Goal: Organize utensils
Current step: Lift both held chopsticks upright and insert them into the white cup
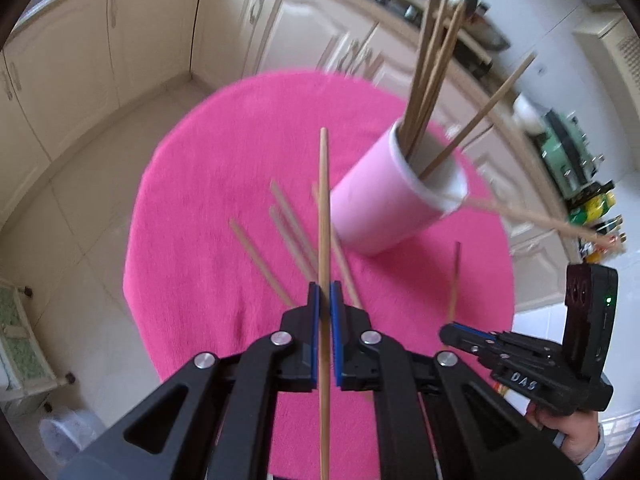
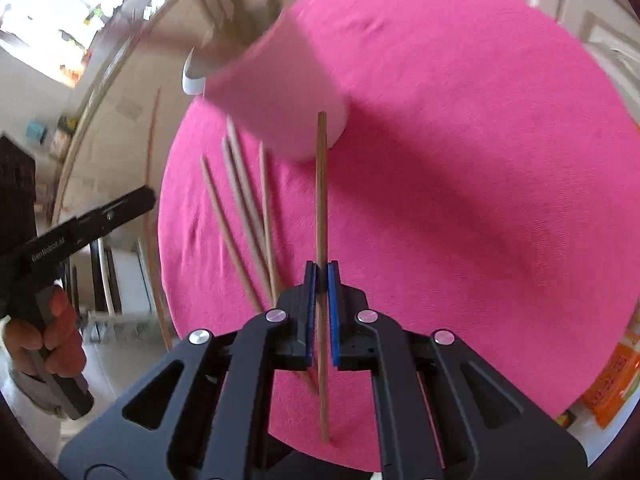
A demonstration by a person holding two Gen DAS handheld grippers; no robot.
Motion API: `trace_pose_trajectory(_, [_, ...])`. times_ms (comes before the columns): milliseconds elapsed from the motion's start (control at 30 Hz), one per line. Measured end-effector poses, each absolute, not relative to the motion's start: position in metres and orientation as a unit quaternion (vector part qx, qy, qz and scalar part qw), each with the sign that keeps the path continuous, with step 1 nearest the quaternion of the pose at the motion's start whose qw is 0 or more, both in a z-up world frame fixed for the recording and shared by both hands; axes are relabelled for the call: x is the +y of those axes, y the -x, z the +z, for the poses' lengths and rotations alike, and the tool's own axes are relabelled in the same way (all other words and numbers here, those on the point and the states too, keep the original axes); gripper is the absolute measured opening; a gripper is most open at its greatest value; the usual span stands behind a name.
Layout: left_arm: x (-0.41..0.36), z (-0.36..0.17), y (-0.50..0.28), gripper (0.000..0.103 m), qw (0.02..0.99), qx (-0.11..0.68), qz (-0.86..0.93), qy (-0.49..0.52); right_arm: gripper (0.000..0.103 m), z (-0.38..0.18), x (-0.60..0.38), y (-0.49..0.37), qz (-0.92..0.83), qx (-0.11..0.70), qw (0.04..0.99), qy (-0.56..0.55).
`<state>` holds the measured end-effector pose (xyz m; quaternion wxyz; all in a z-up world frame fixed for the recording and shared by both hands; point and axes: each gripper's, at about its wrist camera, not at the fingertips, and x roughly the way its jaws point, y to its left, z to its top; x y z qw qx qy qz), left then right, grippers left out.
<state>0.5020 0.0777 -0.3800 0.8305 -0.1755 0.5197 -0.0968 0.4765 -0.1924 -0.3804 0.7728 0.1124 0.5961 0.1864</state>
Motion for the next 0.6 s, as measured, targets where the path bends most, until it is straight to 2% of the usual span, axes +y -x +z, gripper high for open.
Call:
trace_pose_trajectory(333, [0.065, -0.303, -0.52, 0.005, 0.91, 0.349, -0.121, 0.186, 0.006, -0.295, -0.241, -0.502, 0.176, 0.466, 0.854, -0.147])
trace_pose_trajectory(600, [0.045, -0.266, -0.553, 0.005, 0.938, 0.263, -0.121, 0.189, 0.006, -0.23, -0.248, -0.533, 0.2, 0.393, 0.886, -0.145])
